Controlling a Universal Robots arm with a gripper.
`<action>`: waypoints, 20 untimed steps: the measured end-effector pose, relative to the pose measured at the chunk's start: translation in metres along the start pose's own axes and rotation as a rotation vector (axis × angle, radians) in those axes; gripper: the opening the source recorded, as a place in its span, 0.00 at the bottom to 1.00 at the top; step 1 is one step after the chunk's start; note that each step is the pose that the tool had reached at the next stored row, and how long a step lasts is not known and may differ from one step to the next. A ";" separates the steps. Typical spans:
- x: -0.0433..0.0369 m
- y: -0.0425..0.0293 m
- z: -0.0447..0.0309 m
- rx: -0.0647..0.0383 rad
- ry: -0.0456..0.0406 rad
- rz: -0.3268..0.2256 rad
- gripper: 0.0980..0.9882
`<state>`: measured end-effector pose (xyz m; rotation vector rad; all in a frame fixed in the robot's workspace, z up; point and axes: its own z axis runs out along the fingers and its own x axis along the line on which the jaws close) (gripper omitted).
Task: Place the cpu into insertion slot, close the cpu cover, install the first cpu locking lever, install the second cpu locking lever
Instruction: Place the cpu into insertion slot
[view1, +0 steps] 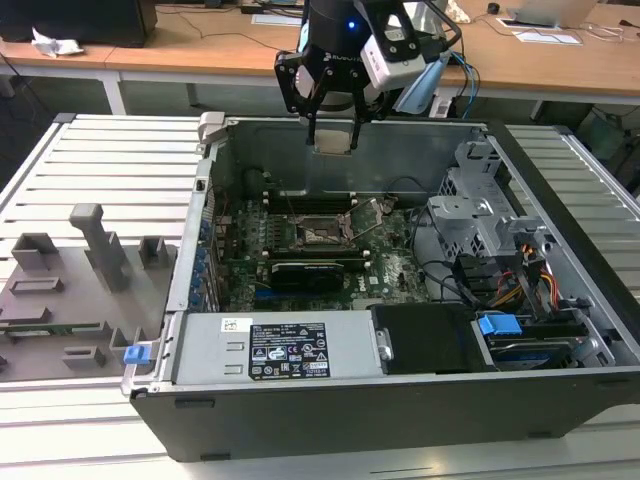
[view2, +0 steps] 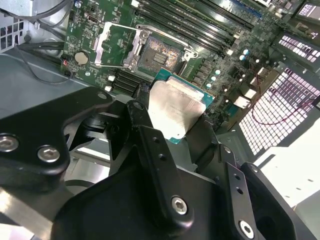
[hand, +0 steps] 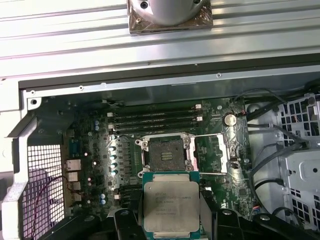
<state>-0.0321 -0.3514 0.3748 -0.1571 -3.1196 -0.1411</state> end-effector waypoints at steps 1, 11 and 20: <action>0.0000 0.0000 0.0000 0.000 -0.0001 0.001 0.50; 0.0000 0.0000 0.0000 0.000 -0.0006 0.007 0.50; 0.0000 0.0000 0.0000 0.000 -0.0010 0.011 0.50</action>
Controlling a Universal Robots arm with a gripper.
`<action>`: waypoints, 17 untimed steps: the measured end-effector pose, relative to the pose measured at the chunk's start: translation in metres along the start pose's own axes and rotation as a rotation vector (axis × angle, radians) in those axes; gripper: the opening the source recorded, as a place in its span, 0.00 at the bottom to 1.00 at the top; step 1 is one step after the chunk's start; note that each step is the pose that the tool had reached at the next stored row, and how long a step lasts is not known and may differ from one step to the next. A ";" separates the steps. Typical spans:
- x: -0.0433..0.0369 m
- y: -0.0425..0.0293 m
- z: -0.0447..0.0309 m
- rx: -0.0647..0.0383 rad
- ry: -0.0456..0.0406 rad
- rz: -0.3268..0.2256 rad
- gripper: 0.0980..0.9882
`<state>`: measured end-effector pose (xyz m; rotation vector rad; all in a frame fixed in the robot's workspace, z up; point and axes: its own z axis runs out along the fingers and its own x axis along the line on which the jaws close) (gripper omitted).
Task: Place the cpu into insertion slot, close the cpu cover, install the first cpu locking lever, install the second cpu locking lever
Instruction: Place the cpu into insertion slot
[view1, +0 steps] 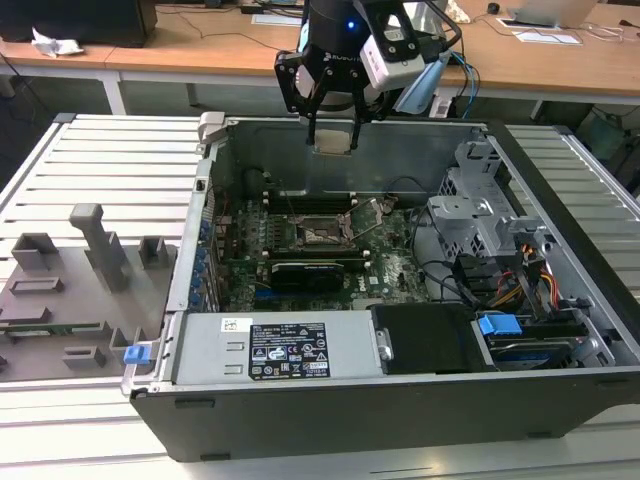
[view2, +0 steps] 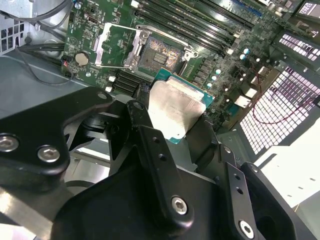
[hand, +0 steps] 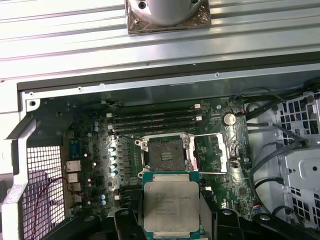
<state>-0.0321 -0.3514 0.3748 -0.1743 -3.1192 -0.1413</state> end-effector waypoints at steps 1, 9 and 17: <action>0.0000 0.0000 0.0000 0.000 0.0000 0.000 0.50; 0.0000 0.0000 0.0000 0.000 -0.0004 0.005 0.50; 0.0000 0.0000 0.0000 0.000 -0.0011 0.012 0.50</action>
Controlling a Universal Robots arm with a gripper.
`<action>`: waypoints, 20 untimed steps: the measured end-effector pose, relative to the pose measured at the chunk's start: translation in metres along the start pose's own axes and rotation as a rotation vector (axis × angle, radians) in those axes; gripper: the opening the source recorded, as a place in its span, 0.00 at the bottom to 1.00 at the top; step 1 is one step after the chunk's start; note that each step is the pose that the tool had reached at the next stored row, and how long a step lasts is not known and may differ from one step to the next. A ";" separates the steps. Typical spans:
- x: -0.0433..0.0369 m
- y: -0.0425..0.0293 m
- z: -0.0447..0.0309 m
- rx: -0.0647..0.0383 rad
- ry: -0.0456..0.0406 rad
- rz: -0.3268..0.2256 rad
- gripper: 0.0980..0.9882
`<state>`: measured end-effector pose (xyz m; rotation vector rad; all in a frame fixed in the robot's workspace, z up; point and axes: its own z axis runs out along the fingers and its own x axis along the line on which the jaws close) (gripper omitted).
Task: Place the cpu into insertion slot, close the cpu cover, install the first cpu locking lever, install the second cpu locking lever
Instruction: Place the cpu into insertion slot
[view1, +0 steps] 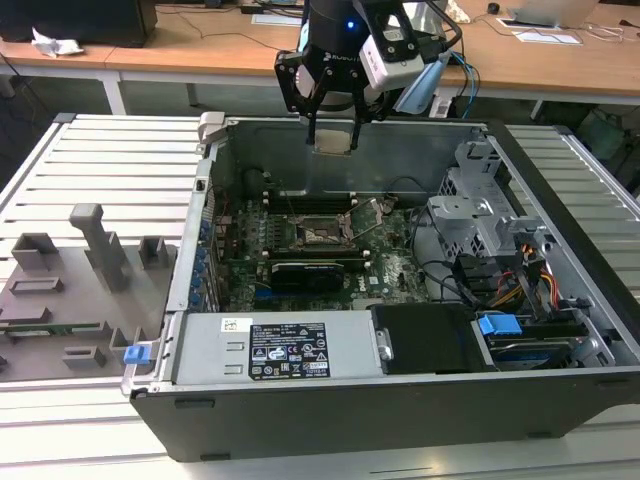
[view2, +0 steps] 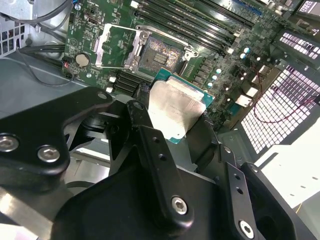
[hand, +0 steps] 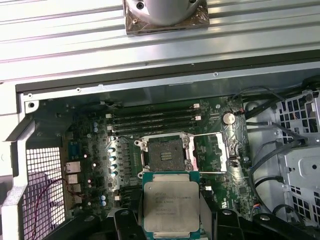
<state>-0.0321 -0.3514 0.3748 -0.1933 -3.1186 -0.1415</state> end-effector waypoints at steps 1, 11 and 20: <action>0.0000 0.0000 0.0000 0.000 -0.0001 0.001 0.50; 0.0000 0.0000 0.0000 0.000 -0.0009 0.010 0.50; 0.0000 0.0000 0.0000 0.000 -0.0018 0.021 0.50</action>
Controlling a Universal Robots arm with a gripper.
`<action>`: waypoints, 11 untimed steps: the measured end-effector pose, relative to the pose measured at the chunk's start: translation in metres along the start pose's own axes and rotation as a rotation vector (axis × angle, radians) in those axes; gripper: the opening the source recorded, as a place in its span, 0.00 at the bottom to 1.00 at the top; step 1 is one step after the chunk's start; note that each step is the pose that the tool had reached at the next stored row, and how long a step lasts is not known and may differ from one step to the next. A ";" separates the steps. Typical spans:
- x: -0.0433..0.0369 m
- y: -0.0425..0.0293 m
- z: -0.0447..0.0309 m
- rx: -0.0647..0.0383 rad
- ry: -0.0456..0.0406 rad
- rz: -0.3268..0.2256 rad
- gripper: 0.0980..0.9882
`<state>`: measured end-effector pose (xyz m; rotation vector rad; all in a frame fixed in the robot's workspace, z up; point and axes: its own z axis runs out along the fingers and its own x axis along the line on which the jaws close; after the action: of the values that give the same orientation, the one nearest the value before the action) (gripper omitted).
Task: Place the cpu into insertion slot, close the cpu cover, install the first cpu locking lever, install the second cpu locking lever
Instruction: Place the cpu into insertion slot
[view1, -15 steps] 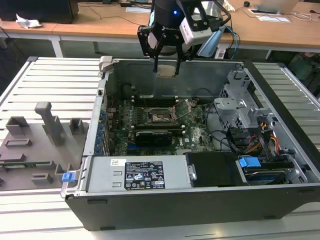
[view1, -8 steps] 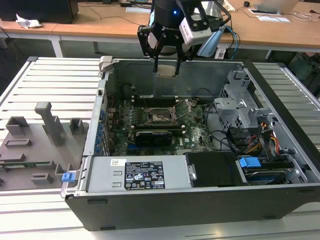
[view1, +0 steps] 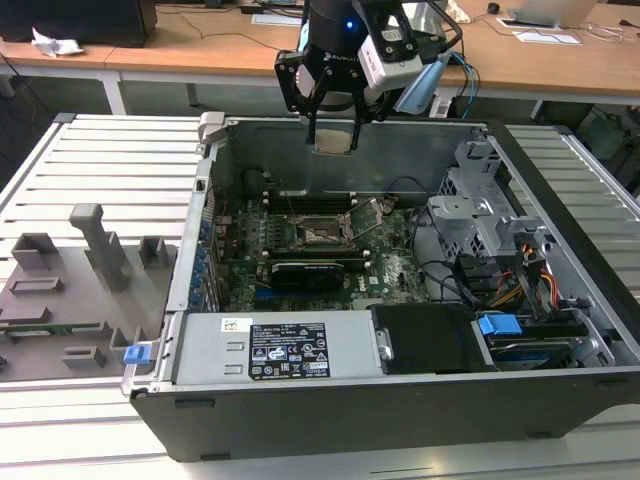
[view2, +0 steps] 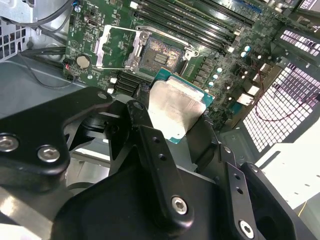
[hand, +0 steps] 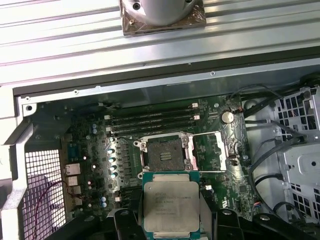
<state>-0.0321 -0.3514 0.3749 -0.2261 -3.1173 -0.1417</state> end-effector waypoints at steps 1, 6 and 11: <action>0.0000 0.0000 0.0000 0.000 -0.0001 0.001 0.50; 0.0000 0.0000 0.0000 0.000 -0.0005 0.005 0.50; 0.0000 0.0000 0.0000 0.000 -0.0009 0.010 0.50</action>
<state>-0.0321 -0.3514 0.3749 -0.2417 -3.1167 -0.1418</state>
